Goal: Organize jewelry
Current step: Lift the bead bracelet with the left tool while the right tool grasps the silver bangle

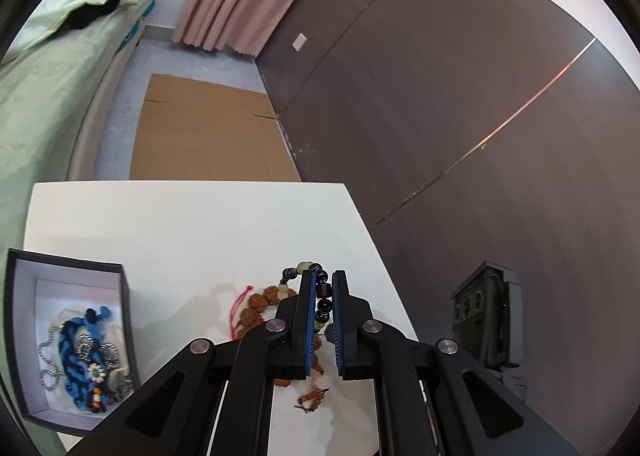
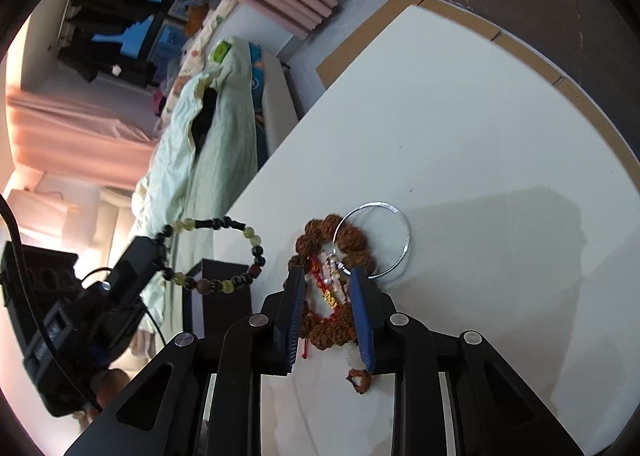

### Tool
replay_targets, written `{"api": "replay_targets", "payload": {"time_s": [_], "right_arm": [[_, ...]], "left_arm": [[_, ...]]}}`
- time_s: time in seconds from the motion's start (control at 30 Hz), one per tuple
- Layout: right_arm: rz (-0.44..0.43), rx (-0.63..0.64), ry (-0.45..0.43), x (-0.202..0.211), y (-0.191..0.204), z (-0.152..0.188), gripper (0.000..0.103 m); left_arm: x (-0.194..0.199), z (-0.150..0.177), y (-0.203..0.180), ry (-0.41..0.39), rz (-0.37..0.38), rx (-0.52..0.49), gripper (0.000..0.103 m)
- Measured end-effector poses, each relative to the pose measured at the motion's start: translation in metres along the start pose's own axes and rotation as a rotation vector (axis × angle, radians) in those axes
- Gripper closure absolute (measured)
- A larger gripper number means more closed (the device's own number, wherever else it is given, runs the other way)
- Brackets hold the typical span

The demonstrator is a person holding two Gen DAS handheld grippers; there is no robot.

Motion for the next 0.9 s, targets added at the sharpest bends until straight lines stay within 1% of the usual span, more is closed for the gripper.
{"api": "replay_targets", "payload": {"time_s": [0.1,0.27,0.5,0.73,0.77,0.83,0.9], "right_arm": [[0.018,-0.037,0.016,-0.005,-0.004,0.002,0.075],[-0.006,-0.13,0.004,-0.007,-0.014,0.004,0.068],[-0.022,-0.224,-0.022,-0.015,-0.031,0.003,0.068],[-0.153,-0.355,-0.105,-0.018,-0.043,-0.009,0.068],[-0.168,-0.373,-0.113,-0.018,-0.045,-0.01,0.069],[-0.168,-0.388,-0.122,-0.019,-0.045,-0.012,0.073],[-0.138,-0.39,-0.128,-0.021,-0.047,-0.012,0.093]], "left_arm": [[0.003,-0.002,0.005,-0.005,-0.003,0.007,0.096],[0.007,-0.002,0.013,-0.009,-0.001,0.017,0.096],[0.011,-0.005,0.016,-0.019,0.005,0.029,0.096],[0.008,-0.006,0.019,-0.016,0.005,0.034,0.096],[0.008,-0.006,0.019,-0.014,0.005,0.035,0.096],[0.008,-0.007,0.02,-0.012,0.004,0.036,0.096],[0.008,-0.008,0.021,-0.01,0.002,0.035,0.096]]}}
Point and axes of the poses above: each gripper's, at about its wrist camera, not at the fingertips, and x roughly against the way its jaws point, y to its left, z to its underside, the point moved 8 cm from there along -x, roughly the way its jaws point, and after that the axes turned 8 degrees about -z, right-handed, at the moved point
